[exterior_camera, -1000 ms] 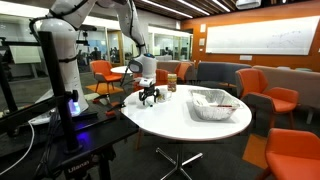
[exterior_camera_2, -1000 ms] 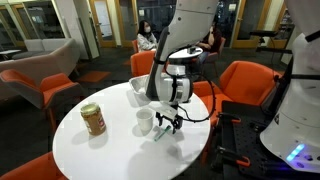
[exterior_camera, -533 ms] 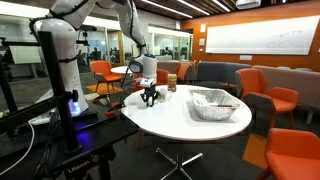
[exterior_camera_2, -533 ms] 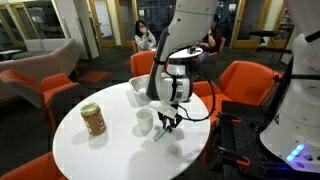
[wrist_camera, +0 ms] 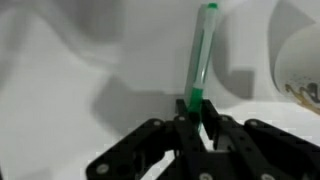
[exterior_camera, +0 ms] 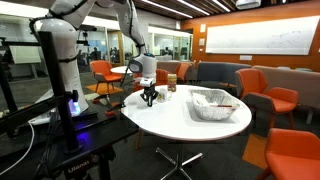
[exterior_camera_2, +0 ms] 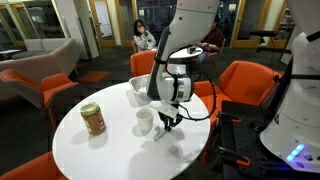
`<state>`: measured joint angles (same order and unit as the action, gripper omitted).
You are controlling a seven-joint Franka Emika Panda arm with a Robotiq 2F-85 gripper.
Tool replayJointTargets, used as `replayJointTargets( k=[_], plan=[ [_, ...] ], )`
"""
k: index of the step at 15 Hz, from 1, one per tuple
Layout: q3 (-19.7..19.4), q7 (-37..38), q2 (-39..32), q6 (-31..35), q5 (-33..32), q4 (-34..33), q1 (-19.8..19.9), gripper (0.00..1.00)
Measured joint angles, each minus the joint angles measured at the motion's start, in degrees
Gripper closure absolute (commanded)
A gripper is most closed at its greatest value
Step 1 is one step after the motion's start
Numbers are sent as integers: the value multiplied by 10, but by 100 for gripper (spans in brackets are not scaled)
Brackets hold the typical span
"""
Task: Pick the marker on the table and put it in the cup
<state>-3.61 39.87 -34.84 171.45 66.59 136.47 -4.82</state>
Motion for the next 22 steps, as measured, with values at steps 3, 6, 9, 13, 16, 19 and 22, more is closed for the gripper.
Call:
replayJointTargets(
  k=[3, 6, 9, 13, 16, 19, 22],
  plan=[
    [-21, 1, 20, 0, -28, 9, -17, 95],
    [-74, 33, 58, -1, -98, 44, -59, 95],
    [-148, 80, 102, -1, -183, 81, -125, 95],
    [-279, 171, 131, 0, -301, 90, -246, 95],
    [-409, 243, 131, -2, -399, 85, -366, 95],
    [-533, 289, 125, -31, -475, 68, -491, 95],
    [-625, 340, 87, -93, -533, 31, -599, 95]
  ],
)
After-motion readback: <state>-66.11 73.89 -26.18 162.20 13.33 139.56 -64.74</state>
